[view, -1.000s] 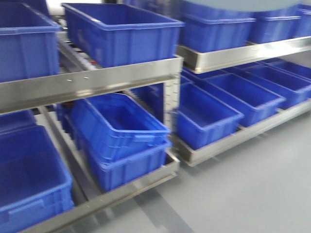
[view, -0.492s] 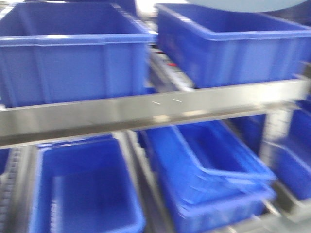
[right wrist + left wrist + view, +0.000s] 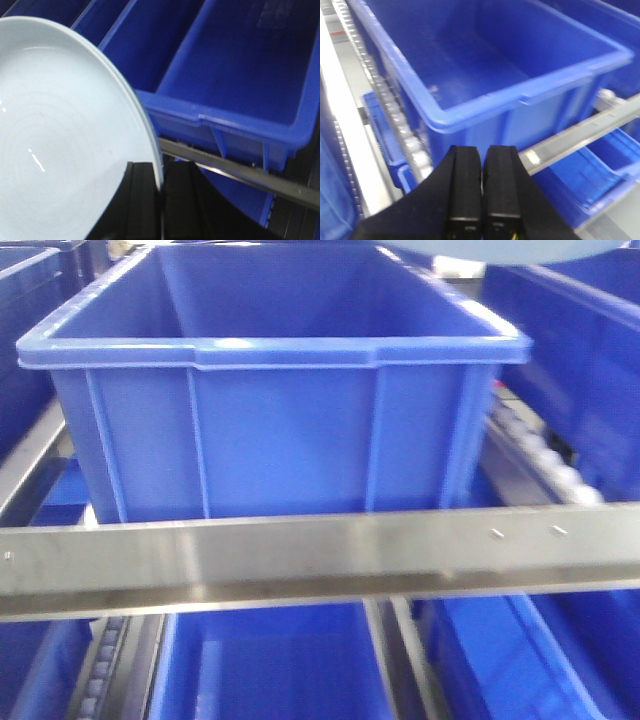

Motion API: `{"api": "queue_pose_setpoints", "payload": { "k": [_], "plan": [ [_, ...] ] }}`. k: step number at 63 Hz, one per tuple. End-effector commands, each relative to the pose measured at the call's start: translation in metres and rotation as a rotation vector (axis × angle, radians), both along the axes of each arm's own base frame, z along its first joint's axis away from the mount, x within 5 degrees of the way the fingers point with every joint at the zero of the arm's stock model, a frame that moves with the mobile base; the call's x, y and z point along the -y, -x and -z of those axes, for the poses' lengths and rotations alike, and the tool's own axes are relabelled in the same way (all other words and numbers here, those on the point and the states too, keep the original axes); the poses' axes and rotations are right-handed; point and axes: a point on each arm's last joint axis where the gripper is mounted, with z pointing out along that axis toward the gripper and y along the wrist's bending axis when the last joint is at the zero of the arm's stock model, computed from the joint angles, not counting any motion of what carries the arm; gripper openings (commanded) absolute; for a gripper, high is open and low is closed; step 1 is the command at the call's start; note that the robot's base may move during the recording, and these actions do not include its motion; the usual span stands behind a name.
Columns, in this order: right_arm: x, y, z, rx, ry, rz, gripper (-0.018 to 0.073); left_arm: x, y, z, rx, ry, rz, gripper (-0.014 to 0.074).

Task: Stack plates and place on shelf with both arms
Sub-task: 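Drive up to the shelf and position the stack over a blue bin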

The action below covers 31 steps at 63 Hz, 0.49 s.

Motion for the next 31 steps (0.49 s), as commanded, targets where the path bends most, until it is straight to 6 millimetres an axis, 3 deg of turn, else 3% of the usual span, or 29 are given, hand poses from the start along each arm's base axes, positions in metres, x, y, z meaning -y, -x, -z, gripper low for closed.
{"api": "queue_pose_setpoints", "payload": {
  "k": [1, 31],
  "plan": [
    [0.0013, -0.0008, -0.0196, 0.088, -0.073, 0.035, 0.0057, 0.0036, 0.0008, -0.0153, 0.081, 0.051, 0.039, 0.0084],
    [0.0013, -0.0008, -0.0196, 0.088, -0.073, 0.035, 0.0057, 0.0036, 0.0008, -0.0153, 0.081, 0.051, 0.039, 0.0084]
  ]
}}
